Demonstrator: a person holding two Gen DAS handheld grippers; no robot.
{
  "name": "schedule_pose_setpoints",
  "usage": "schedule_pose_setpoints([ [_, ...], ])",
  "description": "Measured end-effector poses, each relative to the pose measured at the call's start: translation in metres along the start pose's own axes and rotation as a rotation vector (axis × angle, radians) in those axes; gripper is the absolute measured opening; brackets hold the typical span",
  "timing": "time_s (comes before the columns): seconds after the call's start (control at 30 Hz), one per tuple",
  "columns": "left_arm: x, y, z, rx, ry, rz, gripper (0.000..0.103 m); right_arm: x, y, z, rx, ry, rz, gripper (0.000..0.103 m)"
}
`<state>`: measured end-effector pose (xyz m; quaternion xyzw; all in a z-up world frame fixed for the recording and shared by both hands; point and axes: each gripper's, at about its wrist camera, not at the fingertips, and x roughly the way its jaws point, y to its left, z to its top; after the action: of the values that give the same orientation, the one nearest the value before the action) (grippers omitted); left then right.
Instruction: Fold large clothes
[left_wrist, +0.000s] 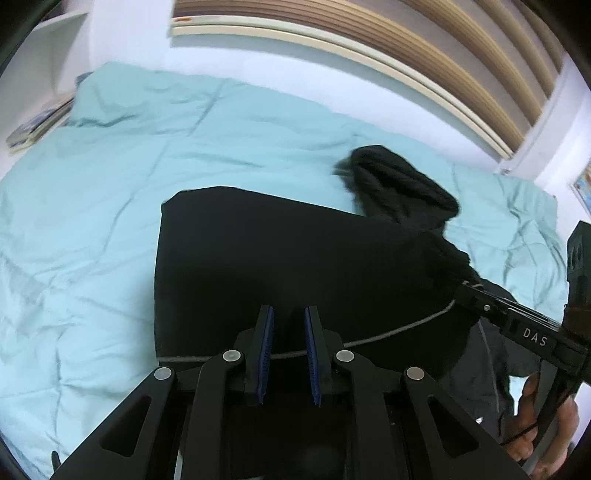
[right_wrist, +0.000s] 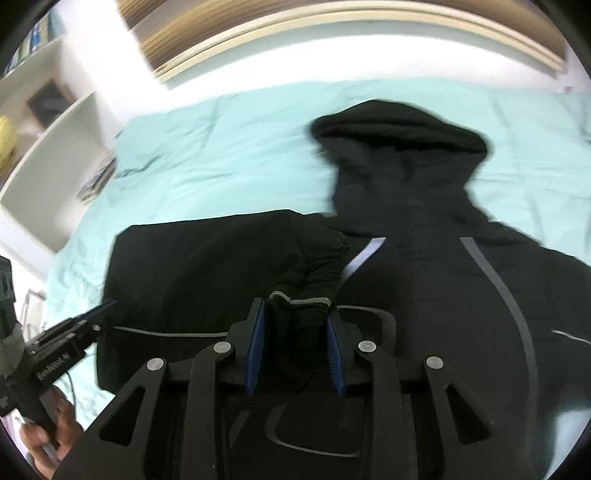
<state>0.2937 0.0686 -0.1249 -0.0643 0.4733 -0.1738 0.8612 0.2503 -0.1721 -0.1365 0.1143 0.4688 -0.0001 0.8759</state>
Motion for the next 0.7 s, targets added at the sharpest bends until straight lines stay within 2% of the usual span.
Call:
schedule_pose_setpoints([
  [0.13,0.005,-0.027,0.002,0.048,0.003,-0.044,0.017,-0.027,-0.043,0.0,0.024,-0.025,-0.113,0.033],
  [0.27,0.015,-0.055,0.003,0.086,0.016,-0.099,0.017,-0.056,-0.097,0.003,0.055,-0.057,-0.266,0.033],
  [0.37,0.034,-0.078,0.001,0.123,0.046,-0.126,0.017,-0.07,-0.134,0.0,0.085,-0.067,-0.372,0.033],
  [0.47,0.063,-0.091,-0.004,0.146,0.097,-0.13,0.017,-0.069,-0.168,-0.005,0.133,-0.044,-0.417,0.033],
  [0.53,0.089,-0.099,-0.011,0.168,0.139,-0.094,0.017,-0.055,-0.189,-0.01,0.16,-0.003,-0.419,0.033],
  [0.63,0.137,-0.101,-0.025,0.189,0.247,0.018,0.017,-0.02,-0.21,-0.022,0.175,0.076,-0.447,0.033],
  [0.7,0.157,-0.096,-0.034,0.183,0.276,0.036,0.017,0.002,-0.224,-0.035,0.208,0.137,-0.431,0.033],
])
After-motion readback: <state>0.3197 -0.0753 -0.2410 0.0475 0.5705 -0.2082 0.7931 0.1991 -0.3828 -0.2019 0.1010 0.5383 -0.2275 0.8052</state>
